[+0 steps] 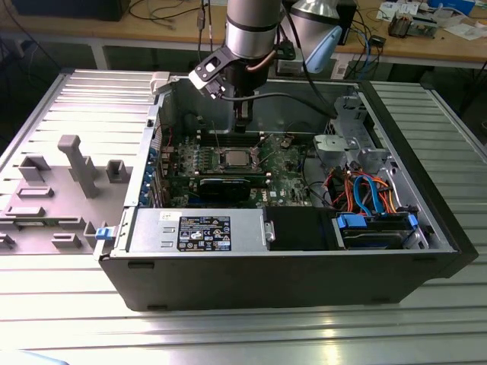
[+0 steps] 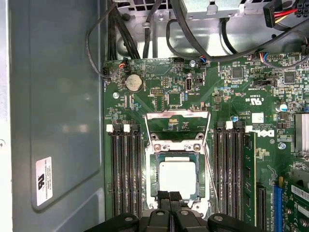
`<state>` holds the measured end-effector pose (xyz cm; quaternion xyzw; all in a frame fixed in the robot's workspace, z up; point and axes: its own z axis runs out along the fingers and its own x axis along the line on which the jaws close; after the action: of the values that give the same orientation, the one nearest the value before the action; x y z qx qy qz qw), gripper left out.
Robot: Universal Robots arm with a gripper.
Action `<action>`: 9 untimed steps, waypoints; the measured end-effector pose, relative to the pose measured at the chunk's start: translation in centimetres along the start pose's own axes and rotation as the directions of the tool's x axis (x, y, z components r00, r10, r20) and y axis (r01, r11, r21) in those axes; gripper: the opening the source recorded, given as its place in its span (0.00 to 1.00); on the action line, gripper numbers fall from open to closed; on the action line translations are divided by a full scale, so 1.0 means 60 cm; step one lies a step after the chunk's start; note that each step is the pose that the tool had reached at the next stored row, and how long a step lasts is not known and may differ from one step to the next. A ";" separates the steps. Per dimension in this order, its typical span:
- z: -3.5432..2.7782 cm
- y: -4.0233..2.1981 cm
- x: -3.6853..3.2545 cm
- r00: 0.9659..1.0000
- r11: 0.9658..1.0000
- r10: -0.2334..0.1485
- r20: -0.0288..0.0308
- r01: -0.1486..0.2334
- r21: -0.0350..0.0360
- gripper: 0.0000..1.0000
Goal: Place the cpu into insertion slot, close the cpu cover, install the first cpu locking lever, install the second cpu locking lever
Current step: 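Close the cpu cover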
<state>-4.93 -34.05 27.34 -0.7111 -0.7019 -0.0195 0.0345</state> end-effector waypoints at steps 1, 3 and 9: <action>-0.001 0.000 0.000 1.000 1.000 0.000 0.000 0.000 0.000 0.11; -0.003 0.000 0.000 1.000 1.000 0.000 -0.001 0.000 0.000 0.11; -0.003 0.001 0.000 1.000 1.000 0.000 0.000 0.000 0.000 0.11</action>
<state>-4.86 -34.05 27.54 -0.7110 -0.7021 -0.0196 0.0346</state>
